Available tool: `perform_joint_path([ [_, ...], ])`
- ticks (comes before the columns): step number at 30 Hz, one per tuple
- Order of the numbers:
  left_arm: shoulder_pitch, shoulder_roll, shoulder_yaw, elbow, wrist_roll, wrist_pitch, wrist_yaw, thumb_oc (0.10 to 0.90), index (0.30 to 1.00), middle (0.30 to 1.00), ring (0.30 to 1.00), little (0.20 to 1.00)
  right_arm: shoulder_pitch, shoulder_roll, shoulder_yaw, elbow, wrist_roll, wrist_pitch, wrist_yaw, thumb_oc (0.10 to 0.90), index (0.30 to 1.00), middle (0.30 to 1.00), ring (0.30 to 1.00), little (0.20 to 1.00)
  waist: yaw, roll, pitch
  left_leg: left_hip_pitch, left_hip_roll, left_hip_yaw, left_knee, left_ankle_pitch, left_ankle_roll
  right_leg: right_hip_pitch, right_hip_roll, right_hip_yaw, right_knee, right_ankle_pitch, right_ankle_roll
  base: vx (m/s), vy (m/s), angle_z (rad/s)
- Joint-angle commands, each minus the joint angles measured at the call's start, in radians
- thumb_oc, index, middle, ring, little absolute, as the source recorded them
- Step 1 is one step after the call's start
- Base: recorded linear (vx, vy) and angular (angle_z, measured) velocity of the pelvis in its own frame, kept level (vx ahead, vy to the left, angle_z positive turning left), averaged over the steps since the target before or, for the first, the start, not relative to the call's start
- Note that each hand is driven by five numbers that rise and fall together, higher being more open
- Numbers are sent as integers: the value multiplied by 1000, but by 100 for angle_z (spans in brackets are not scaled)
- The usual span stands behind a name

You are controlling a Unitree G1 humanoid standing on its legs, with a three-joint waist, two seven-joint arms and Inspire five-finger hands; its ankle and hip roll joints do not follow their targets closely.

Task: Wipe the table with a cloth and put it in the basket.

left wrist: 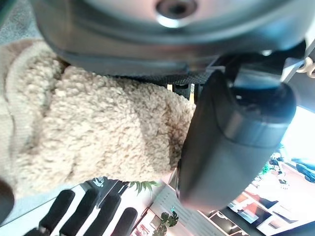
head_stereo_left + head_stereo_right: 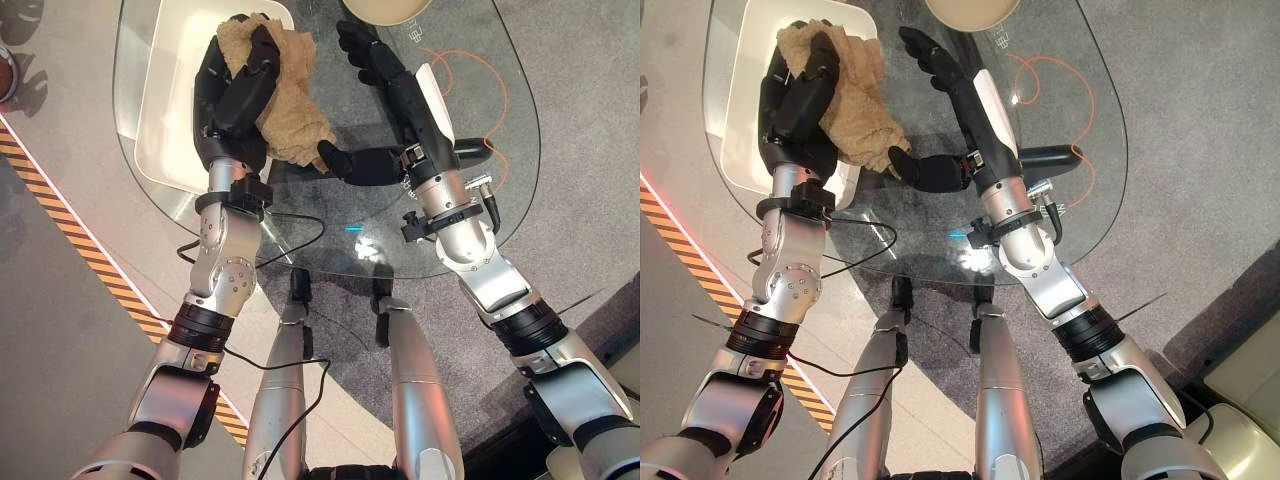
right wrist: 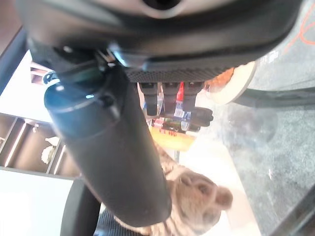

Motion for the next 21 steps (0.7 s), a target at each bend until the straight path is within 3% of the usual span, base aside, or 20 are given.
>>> perform_joint_path([
  [1, -157, 24, 64, -78, 104, -160, -2, 100, 300, 300, 300, 200, -102, 40, -109, -125, -51, -104, -120, 800, 900, 900, 900, 900, 11, -26, -29, 21, -62, 79, 43, -73, 48, 64, 65, -26, -54, -16, 18, 0, 0, 0],
  [7, -155, 35, 73, -46, 123, -202, 19, 100, 300, 300, 300, 200, -61, 39, -146, -49, -51, -103, -282, 800, 900, 900, 900, 900, 4, -25, -29, 21, -60, 81, 39, -74, 48, 62, 67, -23, -57, -16, 19, 0, 0, 0],
  [21, -168, 86, 91, 50, 182, -266, 79, 100, 300, 300, 300, 200, -13, -6, -194, 200, 3, -127, -527, 800, 900, 900, 900, 900, 1, -19, -29, 32, -58, 81, 19, -74, 47, 68, 69, -21, -68, -16, 19, 0, 0, 0],
])
